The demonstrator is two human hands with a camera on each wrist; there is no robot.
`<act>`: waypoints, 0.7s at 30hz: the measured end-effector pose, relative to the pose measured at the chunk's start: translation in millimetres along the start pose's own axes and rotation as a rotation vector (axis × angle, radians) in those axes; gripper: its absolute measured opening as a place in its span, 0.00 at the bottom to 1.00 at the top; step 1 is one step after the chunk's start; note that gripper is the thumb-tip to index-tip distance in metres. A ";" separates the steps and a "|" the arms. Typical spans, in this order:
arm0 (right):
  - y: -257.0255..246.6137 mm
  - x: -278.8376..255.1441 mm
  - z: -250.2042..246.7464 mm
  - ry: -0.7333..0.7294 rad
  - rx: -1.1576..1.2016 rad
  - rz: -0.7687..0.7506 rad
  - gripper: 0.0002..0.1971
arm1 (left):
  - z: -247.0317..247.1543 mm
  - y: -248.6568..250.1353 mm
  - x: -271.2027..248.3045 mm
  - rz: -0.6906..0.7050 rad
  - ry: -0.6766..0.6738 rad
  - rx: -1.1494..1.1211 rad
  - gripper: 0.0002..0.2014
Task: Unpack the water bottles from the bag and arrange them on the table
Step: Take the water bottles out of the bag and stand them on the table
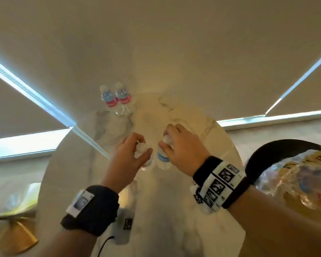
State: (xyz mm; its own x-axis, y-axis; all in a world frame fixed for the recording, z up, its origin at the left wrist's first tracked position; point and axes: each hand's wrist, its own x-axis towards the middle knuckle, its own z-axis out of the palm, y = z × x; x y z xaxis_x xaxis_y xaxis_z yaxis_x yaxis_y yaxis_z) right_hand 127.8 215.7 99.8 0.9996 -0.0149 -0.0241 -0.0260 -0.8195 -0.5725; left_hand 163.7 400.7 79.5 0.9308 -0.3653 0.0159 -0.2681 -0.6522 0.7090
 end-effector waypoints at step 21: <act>-18.9 40.2 39.7 -0.134 0.081 0.127 0.33 | -59.3 -68.2 14.0 -0.040 0.018 0.309 0.34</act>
State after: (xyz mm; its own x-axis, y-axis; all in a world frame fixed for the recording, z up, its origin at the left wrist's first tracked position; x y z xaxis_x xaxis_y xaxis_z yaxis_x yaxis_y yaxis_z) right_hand 168.0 253.4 77.1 0.9779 -0.0344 -0.2063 -0.1582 -0.7669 -0.6220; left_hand 209.8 479.5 73.2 0.9456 -0.3251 0.0066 -0.2914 -0.8380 0.4614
